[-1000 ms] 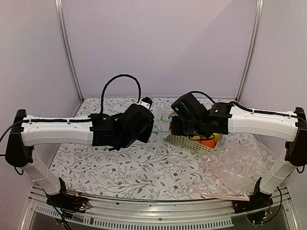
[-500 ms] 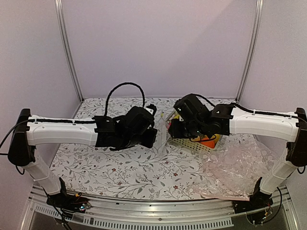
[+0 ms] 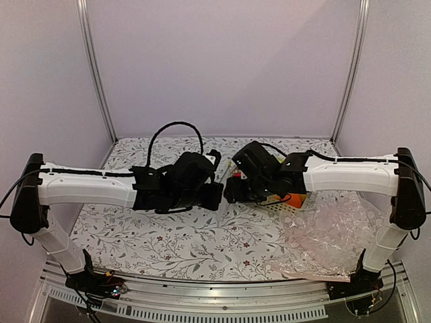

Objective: Place the food in the zip-top bag and seal the zipper
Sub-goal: Open the zipper food storage bag at the center of the board.

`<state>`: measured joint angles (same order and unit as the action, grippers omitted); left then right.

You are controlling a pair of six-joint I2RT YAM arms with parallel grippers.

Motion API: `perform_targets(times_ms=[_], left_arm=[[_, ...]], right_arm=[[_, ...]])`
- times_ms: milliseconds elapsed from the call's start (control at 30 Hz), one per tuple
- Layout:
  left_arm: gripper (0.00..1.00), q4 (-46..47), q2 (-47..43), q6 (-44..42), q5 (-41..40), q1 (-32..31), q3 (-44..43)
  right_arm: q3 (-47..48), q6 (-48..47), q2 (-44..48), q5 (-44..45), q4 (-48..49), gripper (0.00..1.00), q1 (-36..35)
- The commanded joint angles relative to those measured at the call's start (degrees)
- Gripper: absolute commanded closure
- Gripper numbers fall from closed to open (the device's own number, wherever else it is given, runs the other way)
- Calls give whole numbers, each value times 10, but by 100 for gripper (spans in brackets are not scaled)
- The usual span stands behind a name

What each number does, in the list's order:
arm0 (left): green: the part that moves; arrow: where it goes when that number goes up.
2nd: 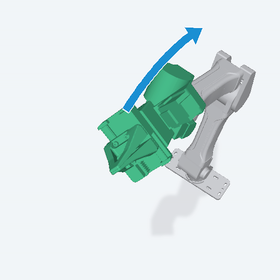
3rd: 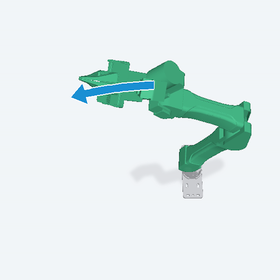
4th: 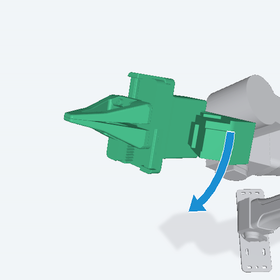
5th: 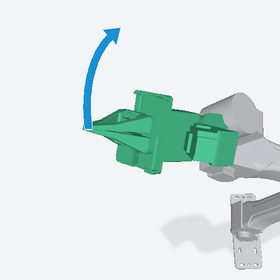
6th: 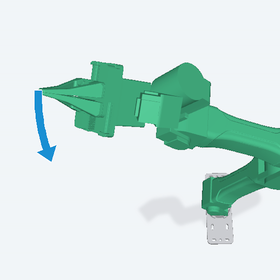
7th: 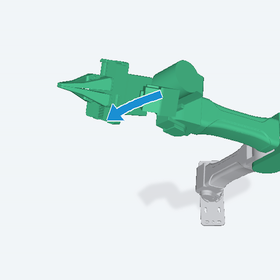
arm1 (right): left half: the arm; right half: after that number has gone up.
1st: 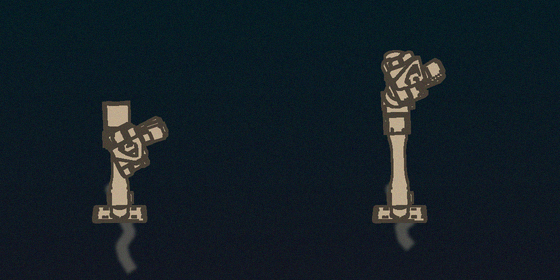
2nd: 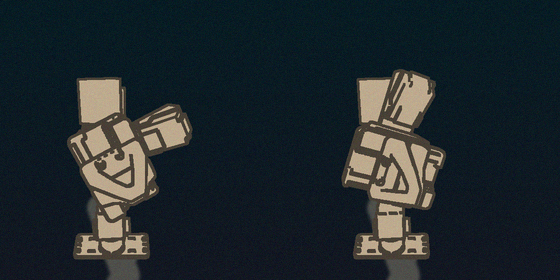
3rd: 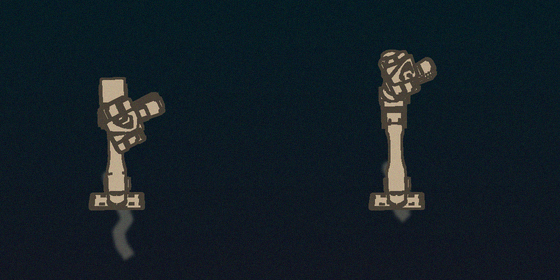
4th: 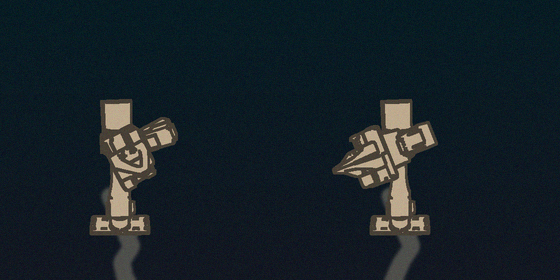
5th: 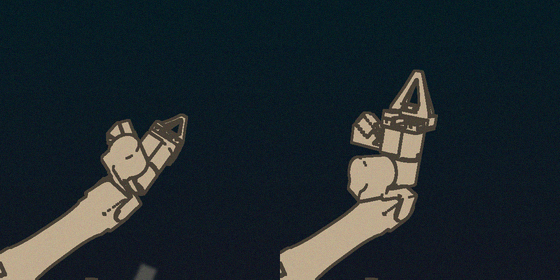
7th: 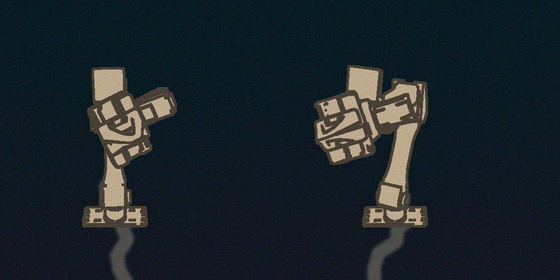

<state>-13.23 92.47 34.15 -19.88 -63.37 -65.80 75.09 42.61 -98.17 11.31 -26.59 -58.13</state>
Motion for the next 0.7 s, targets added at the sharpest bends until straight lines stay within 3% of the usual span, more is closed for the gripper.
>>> perform_targets(times_ms=[0, 267, 433, 667], left_arm=[[100, 27, -18, 16, 21, 11, 12], [100, 44, -53, 29, 32, 15, 28], [100, 11, -72, 19, -9, 15, 33], [100, -78, -93, 1, -83, 24, 31]], right_arm=[[18, 5, -18, -1, 10, 41, -5], [15, 37, -48, 49, 13, 41, -5], [10, 28, -41, 135, -27, 40, -4], [-19, 35, -15, 139, -43, 39, 14]])
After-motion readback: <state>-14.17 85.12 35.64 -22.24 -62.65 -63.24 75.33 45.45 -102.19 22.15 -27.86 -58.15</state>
